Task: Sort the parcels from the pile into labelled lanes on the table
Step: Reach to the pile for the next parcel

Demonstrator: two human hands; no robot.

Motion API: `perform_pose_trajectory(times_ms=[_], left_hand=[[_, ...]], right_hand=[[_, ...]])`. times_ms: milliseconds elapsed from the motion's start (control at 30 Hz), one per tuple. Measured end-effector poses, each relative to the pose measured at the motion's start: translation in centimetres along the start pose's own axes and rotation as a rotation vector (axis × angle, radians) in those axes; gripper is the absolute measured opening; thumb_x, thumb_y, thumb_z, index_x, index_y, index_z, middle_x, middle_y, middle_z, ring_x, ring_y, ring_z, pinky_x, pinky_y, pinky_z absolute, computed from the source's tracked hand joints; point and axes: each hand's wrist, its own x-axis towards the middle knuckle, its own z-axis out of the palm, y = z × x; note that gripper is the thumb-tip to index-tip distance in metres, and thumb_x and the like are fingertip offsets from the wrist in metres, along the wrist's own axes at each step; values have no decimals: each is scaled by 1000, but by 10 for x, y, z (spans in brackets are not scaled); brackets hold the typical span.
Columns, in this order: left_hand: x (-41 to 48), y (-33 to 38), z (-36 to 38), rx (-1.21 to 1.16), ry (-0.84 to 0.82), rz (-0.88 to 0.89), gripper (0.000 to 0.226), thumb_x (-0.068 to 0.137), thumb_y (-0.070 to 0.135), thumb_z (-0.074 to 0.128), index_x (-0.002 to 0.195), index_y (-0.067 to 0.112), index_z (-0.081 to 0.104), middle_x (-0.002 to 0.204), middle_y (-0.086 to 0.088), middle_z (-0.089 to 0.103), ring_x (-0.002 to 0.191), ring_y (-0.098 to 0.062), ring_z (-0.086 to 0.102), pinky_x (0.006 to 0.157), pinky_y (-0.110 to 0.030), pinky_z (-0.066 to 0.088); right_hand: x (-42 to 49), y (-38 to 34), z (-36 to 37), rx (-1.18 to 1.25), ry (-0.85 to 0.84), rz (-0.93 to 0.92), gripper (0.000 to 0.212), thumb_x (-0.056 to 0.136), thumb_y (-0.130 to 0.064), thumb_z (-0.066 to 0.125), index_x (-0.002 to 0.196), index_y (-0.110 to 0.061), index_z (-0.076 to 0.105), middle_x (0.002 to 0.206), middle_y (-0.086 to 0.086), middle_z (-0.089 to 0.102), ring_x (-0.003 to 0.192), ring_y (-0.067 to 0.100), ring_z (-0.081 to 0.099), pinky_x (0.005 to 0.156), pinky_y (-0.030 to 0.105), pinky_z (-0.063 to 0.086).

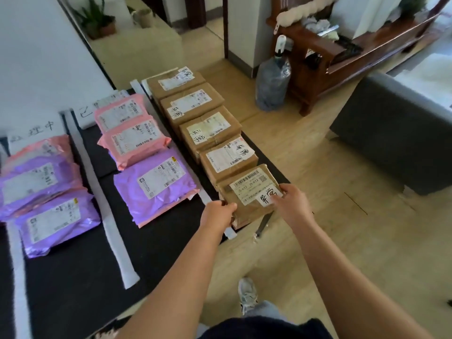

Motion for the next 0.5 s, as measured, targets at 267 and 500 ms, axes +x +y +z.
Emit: perform_pose_trajectory(times_ms=[267,500], left_hand=[[5,-8,21,49,131,36,18,95,19,56,106,17,70,88,-2,71,76,-21,67,74,-38,56],[0,-13,23,92,161,78,44,99,36,53,140,23,53,118,1,68,100,-19,66,86,-37,55]], right_hand=[[26,2,-5,-45,-130,-54,45,96,-17,60,140,-18,51,113,-1,69,74,12,66,46,18,42],[31,4,-8,-111,-160,-96,43,97,-21,61,138,-17,49,125,2,67,75,9,61,49,17,40]])
